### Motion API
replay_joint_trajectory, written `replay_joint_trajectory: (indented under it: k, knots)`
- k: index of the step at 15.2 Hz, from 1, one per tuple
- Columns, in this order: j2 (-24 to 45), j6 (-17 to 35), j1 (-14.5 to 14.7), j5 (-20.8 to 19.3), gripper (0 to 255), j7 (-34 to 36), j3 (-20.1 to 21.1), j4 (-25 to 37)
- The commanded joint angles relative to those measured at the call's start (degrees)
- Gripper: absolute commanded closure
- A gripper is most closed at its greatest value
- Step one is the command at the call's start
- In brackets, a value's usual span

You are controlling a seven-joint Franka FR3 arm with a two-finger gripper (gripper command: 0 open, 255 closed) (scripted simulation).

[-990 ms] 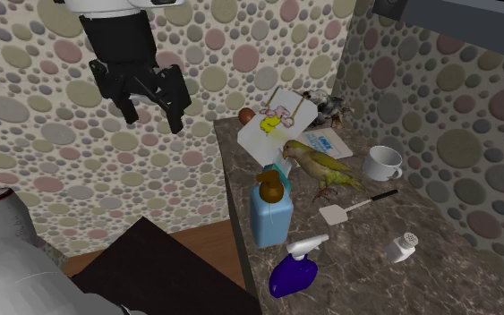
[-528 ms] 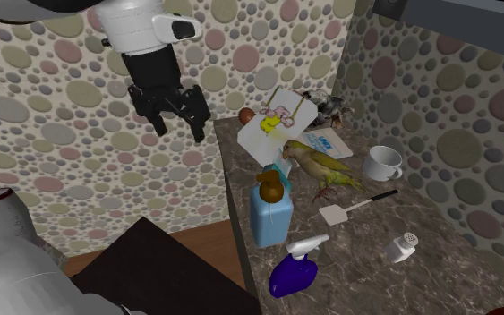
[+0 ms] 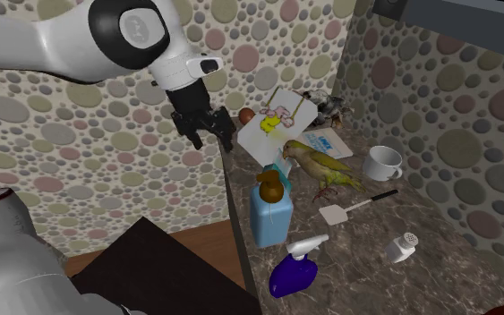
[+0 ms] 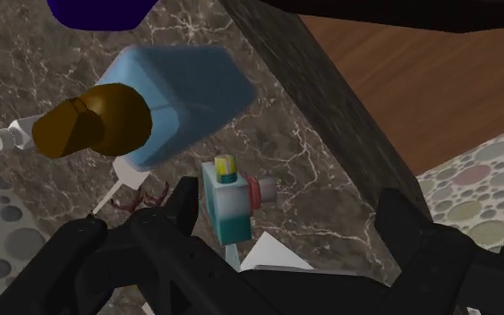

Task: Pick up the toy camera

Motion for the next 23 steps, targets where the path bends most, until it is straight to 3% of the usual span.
replay_joint_trajectory:
  k: [1, 5, 9, 12, 16, 23]
  knots:
    - [3.8, 4.0, -1.8, -3.0, 0, 3.1, 1.6, 0.2]
    - [12.2, 10.5, -5.8, -10.8, 0, 10.8, 4.9, 1.6]
    - [21.5, 14.3, -9.8, -21.1, 0, 20.2, 7.6, 5.0]
    - [28.9, 15.1, -11.8, -29.8, 0, 27.7, 8.7, 8.8]
    - [38.3, 13.8, -12.3, -40.5, 0, 36.4, 8.0, 14.9]
    - [42.5, 15.8, -11.8, -44.8, 0, 41.2, 7.2, 14.6]
